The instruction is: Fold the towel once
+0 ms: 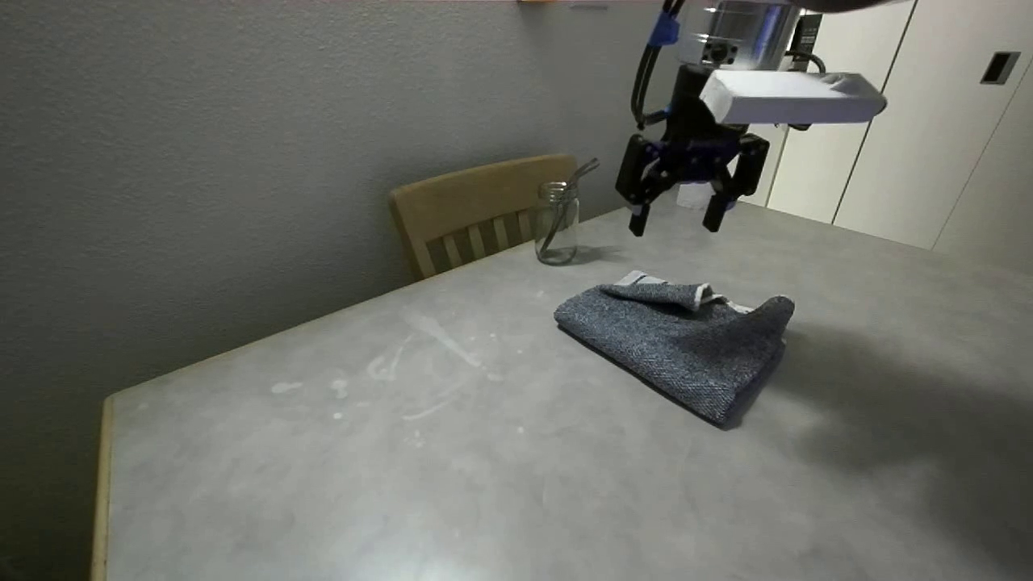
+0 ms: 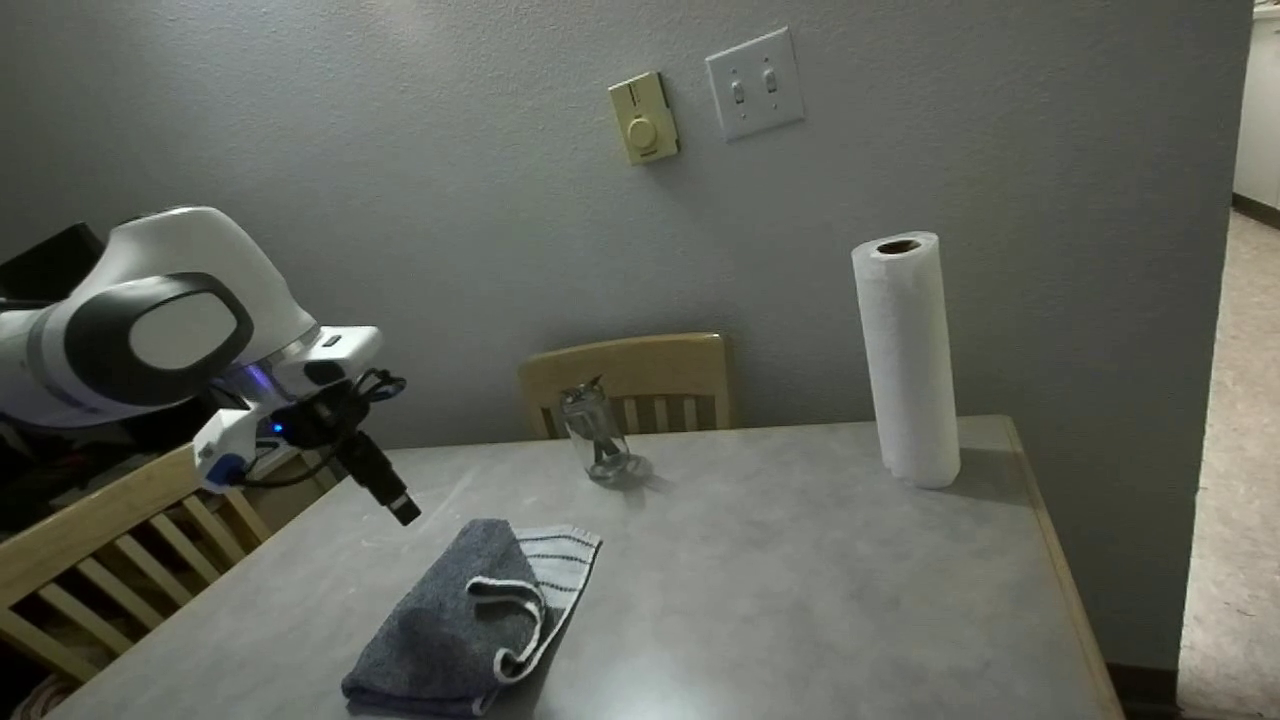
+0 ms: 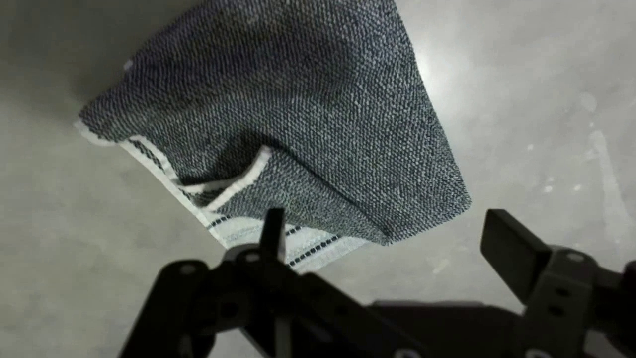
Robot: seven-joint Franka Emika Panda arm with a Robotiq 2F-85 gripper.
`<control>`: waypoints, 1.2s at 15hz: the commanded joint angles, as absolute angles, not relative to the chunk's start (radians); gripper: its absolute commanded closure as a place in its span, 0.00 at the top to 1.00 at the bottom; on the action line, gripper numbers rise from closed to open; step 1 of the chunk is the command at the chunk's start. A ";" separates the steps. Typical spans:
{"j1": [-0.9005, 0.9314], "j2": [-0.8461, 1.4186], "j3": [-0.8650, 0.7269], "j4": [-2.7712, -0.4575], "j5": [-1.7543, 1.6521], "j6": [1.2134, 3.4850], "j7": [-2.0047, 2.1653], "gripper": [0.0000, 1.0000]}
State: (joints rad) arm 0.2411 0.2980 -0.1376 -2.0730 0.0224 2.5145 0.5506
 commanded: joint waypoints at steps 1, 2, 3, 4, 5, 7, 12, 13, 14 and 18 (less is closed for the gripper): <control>0.206 0.327 -0.100 -2.053 0.066 2.451 0.694 1.00; 0.199 0.335 -0.091 -2.054 0.085 2.450 0.717 1.00; 0.194 0.343 -0.082 -2.054 0.101 2.450 0.737 1.00; 0.187 0.353 -0.074 -2.054 0.120 2.462 0.748 1.00; 0.183 0.364 -0.070 -2.054 0.129 2.471 0.764 1.00; 0.175 0.388 -0.065 -2.054 0.139 2.497 0.771 1.00; 0.181 0.386 -0.067 -2.068 0.111 2.502 0.772 1.00; 0.181 0.386 -0.066 -2.068 0.111 2.502 0.772 1.00; 0.181 0.385 -0.065 -2.068 0.111 2.502 0.772 1.00; 0.182 0.402 -0.073 -2.060 0.105 2.492 0.786 1.00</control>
